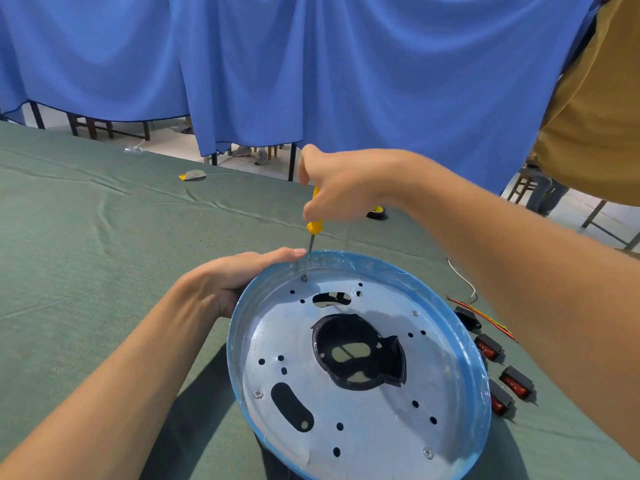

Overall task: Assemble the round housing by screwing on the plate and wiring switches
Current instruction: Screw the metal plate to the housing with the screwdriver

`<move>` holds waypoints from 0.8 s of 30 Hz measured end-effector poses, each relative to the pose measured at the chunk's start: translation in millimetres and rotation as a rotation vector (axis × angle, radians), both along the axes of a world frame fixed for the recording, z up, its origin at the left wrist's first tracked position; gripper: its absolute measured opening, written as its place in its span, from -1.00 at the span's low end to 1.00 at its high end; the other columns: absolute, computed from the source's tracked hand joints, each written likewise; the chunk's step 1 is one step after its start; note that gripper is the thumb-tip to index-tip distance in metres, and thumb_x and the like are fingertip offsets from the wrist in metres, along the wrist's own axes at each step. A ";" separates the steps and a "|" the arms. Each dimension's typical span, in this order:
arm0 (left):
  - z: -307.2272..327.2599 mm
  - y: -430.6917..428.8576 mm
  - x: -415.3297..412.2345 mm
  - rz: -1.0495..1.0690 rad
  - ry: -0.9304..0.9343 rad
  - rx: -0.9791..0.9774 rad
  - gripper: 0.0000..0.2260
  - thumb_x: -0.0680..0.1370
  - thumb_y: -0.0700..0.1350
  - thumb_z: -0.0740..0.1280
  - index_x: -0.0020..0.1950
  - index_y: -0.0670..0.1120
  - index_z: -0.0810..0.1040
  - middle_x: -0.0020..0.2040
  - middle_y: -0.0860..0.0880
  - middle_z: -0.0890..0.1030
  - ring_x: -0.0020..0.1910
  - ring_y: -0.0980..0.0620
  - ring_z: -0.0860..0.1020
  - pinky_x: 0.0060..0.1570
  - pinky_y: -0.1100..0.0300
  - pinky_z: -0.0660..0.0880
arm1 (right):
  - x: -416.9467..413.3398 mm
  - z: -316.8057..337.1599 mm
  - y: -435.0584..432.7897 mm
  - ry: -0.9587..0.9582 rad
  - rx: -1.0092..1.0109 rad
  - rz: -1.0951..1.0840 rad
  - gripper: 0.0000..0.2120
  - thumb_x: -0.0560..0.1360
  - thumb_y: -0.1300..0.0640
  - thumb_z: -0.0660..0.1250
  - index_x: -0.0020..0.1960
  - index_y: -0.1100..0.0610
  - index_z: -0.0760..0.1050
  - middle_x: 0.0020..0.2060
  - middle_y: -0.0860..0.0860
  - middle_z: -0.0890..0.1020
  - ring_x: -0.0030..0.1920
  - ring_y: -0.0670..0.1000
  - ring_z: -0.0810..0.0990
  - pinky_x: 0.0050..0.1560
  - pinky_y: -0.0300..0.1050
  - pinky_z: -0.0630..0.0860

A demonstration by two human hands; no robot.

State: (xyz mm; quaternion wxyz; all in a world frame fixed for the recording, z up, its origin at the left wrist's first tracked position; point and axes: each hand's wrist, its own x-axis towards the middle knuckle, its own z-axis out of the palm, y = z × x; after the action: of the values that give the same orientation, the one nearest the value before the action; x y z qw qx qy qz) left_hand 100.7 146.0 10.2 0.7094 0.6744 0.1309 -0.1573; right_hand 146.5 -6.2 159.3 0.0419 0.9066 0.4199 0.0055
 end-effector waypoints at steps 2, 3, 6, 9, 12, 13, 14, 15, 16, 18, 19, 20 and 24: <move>0.4 0.0 -0.1 0.008 0.000 -0.005 -0.42 0.29 0.22 0.47 0.08 -0.21 0.67 -0.09 -0.21 0.71 -0.30 -0.07 0.67 -0.37 0.16 0.58 | -0.2 -3.8 0.6 -0.032 0.060 0.067 -0.71 0.53 -0.02 0.26 0.14 0.10 0.29 -0.22 0.01 0.46 -0.32 -0.04 0.43 -0.42 -0.12 0.26; 0.5 0.2 -0.2 0.008 0.002 -0.001 -0.41 0.28 0.23 0.47 0.08 -0.22 0.67 -0.09 -0.21 0.71 -0.31 -0.07 0.67 -0.38 0.17 0.57 | 0.3 -8.4 1.5 -0.086 0.111 0.085 -0.75 0.54 -0.02 0.24 0.09 0.10 0.31 -0.21 0.01 0.41 -0.30 -0.04 0.39 -0.39 -0.10 0.24; -0.5 1.4 0.0 -0.004 0.010 0.019 -0.35 0.29 0.25 0.48 0.14 -0.23 0.65 -0.04 -0.23 0.71 -0.27 -0.09 0.67 -0.34 0.15 0.58 | -0.3 -7.3 2.4 -0.077 0.070 0.014 -0.67 0.51 -0.13 0.26 0.06 0.07 0.26 -0.21 -0.03 0.41 -0.27 -0.03 0.42 -0.37 -0.10 0.27; -1.1 2.4 0.9 0.000 0.011 0.020 -0.34 0.29 0.26 0.47 0.16 -0.22 0.64 -0.01 -0.23 0.70 -0.24 -0.09 0.67 -0.30 0.11 0.60 | -0.6 1.2 4.3 0.019 0.006 0.022 -0.71 0.51 -0.03 0.26 0.15 0.06 0.28 -0.18 -0.02 0.49 -0.29 -0.03 0.50 -0.43 -0.14 0.32; -0.8 1.7 0.5 0.002 0.010 0.018 -0.35 0.26 0.26 0.49 0.12 -0.22 0.66 -0.02 -0.23 0.70 -0.25 -0.09 0.67 -0.31 0.12 0.60 | 2.8 -8.0 8.7 -0.097 0.114 0.039 -0.86 0.51 0.03 0.24 -0.01 0.09 0.41 -0.24 -0.01 0.47 -0.18 0.06 0.48 -0.39 -0.11 0.26; -1.3 2.2 0.3 -0.001 0.010 0.015 -0.35 0.27 0.26 0.50 0.13 -0.22 0.66 -0.01 -0.24 0.70 -0.24 -0.10 0.67 -0.30 0.11 0.60 | 3.1 -7.9 8.9 -0.096 0.092 0.023 -0.83 0.51 0.00 0.25 -0.05 0.10 0.43 -0.28 -0.02 0.51 -0.19 0.07 0.51 -0.39 -0.13 0.27; -1.8 2.6 0.3 -0.003 0.010 0.011 -0.36 0.29 0.25 0.49 0.14 -0.23 0.66 0.01 -0.25 0.70 -0.22 -0.11 0.67 -0.28 0.10 0.61 | 2.8 -4.8 8.4 -0.066 0.042 0.007 -0.78 0.51 -0.06 0.27 -0.05 0.10 0.43 -0.31 -0.03 0.55 -0.22 0.05 0.55 -0.41 -0.15 0.30; -2.0 2.8 0.4 -0.003 0.012 0.011 -0.36 0.30 0.25 0.49 0.14 -0.23 0.66 0.02 -0.25 0.69 -0.21 -0.12 0.67 -0.27 0.08 0.61 | 2.0 -0.6 6.9 -0.017 -0.007 -0.005 -0.74 0.50 -0.10 0.28 0.00 0.08 0.41 -0.29 -0.04 0.57 -0.28 0.02 0.57 -0.44 -0.17 0.33; -2.1 2.9 0.4 -0.002 0.014 0.016 -0.37 0.30 0.25 0.49 0.12 -0.23 0.67 0.02 -0.26 0.69 -0.21 -0.12 0.67 -0.26 0.08 0.61 | 1.1 2.9 5.6 0.020 -0.039 0.001 -0.72 0.50 -0.09 0.30 0.08 0.07 0.38 -0.23 -0.04 0.57 -0.30 -0.02 0.57 -0.45 -0.18 0.35; -1.3 2.1 0.2 0.002 0.014 0.018 -0.41 0.27 0.26 0.50 0.04 -0.21 0.70 0.00 -0.25 0.70 -0.22 -0.11 0.67 -0.27 0.09 0.61 | 1.5 2.1 5.6 0.007 -0.014 0.070 -0.74 0.51 -0.01 0.29 0.15 0.06 0.39 -0.13 -0.03 0.54 -0.22 -0.02 0.55 -0.39 -0.14 0.39; -1.0 1.8 -0.1 0.003 0.011 0.009 -0.42 0.26 0.25 0.51 0.02 -0.20 0.71 0.00 -0.25 0.70 -0.23 -0.11 0.67 -0.28 0.09 0.61 | 3.0 -2.9 7.1 -0.040 0.030 0.101 -0.76 0.51 0.01 0.28 0.13 0.07 0.42 -0.11 -0.01 0.53 -0.14 0.01 0.53 -0.32 -0.10 0.41; -0.8 1.4 -0.4 0.004 0.009 0.000 -0.42 0.26 0.24 0.51 0.02 -0.21 0.71 0.00 -0.25 0.70 -0.23 -0.11 0.67 -0.29 0.09 0.61 | 3.7 -8.0 8.8 -0.094 0.077 0.108 -0.79 0.51 0.02 0.26 0.10 0.08 0.44 -0.10 0.01 0.52 -0.09 0.05 0.51 -0.27 -0.07 0.41; -1.5 1.6 0.0 -0.003 0.010 -0.006 -0.41 0.28 0.24 0.50 0.06 -0.21 0.70 -0.03 -0.24 0.70 -0.26 -0.10 0.67 -0.32 0.11 0.60 | 3.7 -0.5 6.5 -0.018 -0.004 0.025 -0.71 0.51 -0.11 0.27 0.05 0.10 0.47 -0.15 0.02 0.62 -0.23 0.01 0.59 -0.43 -0.22 0.39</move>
State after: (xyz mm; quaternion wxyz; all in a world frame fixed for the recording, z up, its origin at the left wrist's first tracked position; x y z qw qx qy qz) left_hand 100.7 147.6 8.7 0.7106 0.6717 0.1330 -0.1620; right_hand 150.1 0.3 158.8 0.0476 0.9010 0.4309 0.0133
